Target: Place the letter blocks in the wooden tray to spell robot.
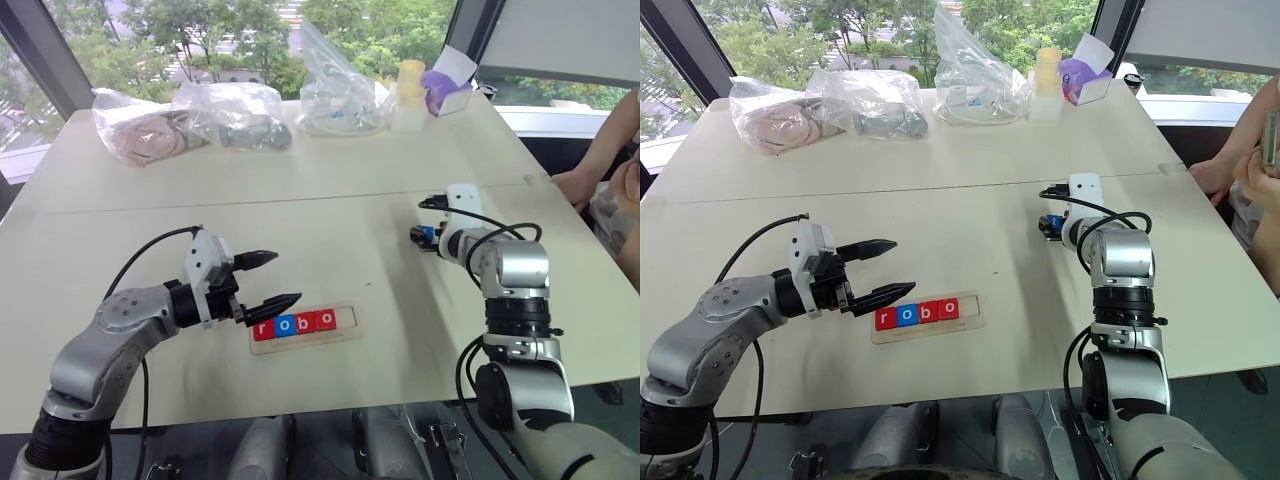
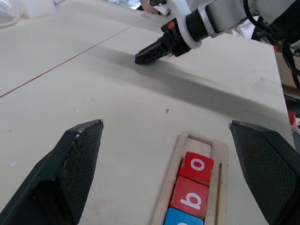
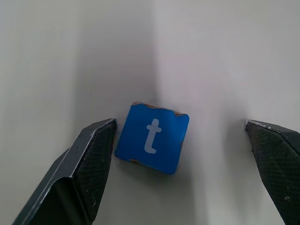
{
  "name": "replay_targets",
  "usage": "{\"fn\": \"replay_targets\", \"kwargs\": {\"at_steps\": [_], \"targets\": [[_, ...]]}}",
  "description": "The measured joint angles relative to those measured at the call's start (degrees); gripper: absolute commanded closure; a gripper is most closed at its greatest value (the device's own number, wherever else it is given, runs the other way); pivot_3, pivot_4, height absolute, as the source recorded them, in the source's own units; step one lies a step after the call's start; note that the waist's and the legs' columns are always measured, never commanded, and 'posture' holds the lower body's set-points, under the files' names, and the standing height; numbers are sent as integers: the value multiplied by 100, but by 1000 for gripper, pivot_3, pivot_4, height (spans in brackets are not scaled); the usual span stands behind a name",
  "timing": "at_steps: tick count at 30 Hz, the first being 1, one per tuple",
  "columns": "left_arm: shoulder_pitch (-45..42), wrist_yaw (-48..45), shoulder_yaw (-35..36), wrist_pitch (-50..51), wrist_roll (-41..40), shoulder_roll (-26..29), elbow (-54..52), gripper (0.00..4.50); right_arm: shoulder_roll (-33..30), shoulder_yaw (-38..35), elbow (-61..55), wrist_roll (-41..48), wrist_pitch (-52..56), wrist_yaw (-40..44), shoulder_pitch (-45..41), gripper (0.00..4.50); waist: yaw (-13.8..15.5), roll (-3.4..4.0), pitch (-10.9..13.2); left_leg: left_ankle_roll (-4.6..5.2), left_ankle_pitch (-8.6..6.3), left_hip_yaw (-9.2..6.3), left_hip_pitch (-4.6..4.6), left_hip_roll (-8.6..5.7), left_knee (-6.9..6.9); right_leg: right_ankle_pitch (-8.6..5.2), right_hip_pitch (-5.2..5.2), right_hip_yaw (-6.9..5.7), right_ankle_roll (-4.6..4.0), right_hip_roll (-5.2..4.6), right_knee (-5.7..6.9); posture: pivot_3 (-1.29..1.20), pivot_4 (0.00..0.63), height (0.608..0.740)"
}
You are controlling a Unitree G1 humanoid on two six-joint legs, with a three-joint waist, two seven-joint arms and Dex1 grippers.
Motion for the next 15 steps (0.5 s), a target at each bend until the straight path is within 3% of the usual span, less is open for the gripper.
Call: {"fn": "replay_targets", "kwargs": {"at_steps": [1, 6, 12, 15], "targets": [[0, 3, 0, 0, 1, -5, 0, 0, 35, -23, 9, 7, 18, -40, -23, 933, -1, 0, 0, 0, 0, 0, 0, 0, 0, 0, 0, 0, 0, 0, 0, 0, 150, 740], [0, 16, 1, 0, 21, -15, 0, 0, 210, -70, 64, 11, 49, -203, -101, 3317, -3, 0, -1, 0, 0, 0, 1, 0, 0, 0, 0, 0, 0, 1, 1, 0, 150, 740], [3, 50, 2, 0, 27, -47, -5, 0, 369, 202, -794, 126, 831, -205, 152, 3311, 3, 2, -2, 0, 0, -4, 2, 2, -2, 0, 0, -2, 0, 3, 2, 0, 150, 740], [50, 71, 9, -1, 27, -55, -14, 0, 359, 290, -1926, 379, 1848, -68, 571, 3311, 27, 3, -3, 1, -1, -10, 0, 2, -3, -1, 1, -4, -1, 2, 2, 0, 150, 740]]}}
